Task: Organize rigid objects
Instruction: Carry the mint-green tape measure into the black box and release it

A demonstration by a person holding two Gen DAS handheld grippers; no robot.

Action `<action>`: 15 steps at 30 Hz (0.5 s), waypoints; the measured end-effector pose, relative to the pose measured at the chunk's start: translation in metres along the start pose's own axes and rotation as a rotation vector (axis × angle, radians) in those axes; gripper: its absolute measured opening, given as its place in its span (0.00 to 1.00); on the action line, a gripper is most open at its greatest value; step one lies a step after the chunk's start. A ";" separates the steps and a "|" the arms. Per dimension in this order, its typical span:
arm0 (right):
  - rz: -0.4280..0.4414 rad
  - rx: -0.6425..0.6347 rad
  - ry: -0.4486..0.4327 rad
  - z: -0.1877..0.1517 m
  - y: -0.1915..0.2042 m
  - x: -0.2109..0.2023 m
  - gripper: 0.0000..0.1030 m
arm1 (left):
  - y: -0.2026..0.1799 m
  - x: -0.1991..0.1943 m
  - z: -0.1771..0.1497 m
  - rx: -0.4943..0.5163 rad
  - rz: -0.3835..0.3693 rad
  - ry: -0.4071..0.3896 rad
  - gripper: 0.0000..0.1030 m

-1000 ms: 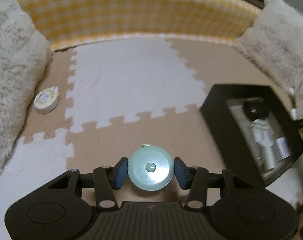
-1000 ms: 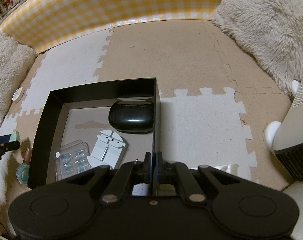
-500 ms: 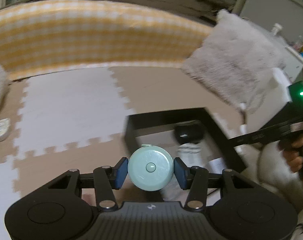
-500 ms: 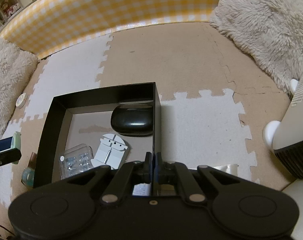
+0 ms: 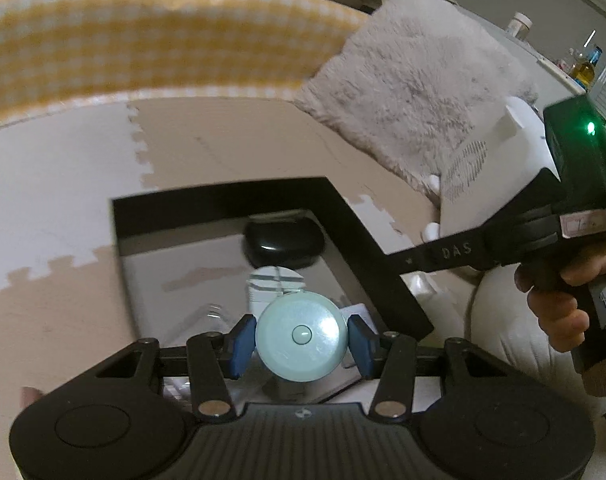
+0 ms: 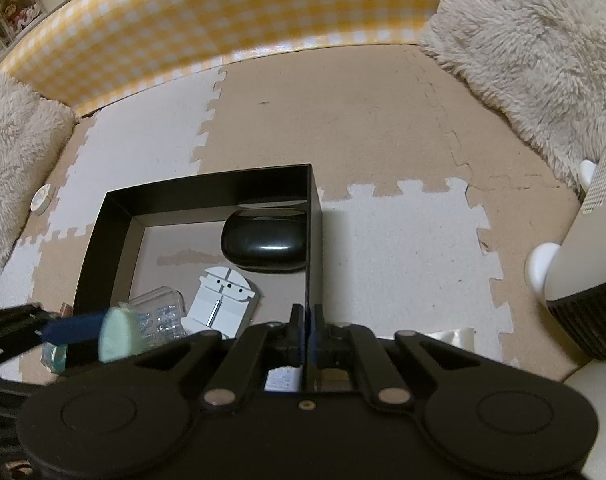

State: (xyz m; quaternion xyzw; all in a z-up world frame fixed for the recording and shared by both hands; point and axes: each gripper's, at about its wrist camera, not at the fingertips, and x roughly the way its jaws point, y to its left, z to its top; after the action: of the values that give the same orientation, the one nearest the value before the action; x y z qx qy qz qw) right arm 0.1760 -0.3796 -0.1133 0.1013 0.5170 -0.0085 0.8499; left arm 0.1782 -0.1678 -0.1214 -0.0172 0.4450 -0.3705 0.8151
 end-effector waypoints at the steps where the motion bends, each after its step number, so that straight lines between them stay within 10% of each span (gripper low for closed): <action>1: 0.000 0.000 0.000 0.000 0.000 0.000 0.03 | -0.003 0.003 0.000 0.002 -0.006 0.003 0.49; 15: -0.002 -0.004 0.000 0.000 0.001 0.000 0.03 | -0.016 0.039 -0.006 -0.040 -0.043 0.054 0.49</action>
State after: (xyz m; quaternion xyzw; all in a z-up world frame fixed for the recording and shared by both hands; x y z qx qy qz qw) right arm 0.1766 -0.3782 -0.1130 0.0988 0.5173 -0.0083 0.8500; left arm 0.1776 -0.2019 -0.1472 -0.0332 0.4738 -0.3793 0.7941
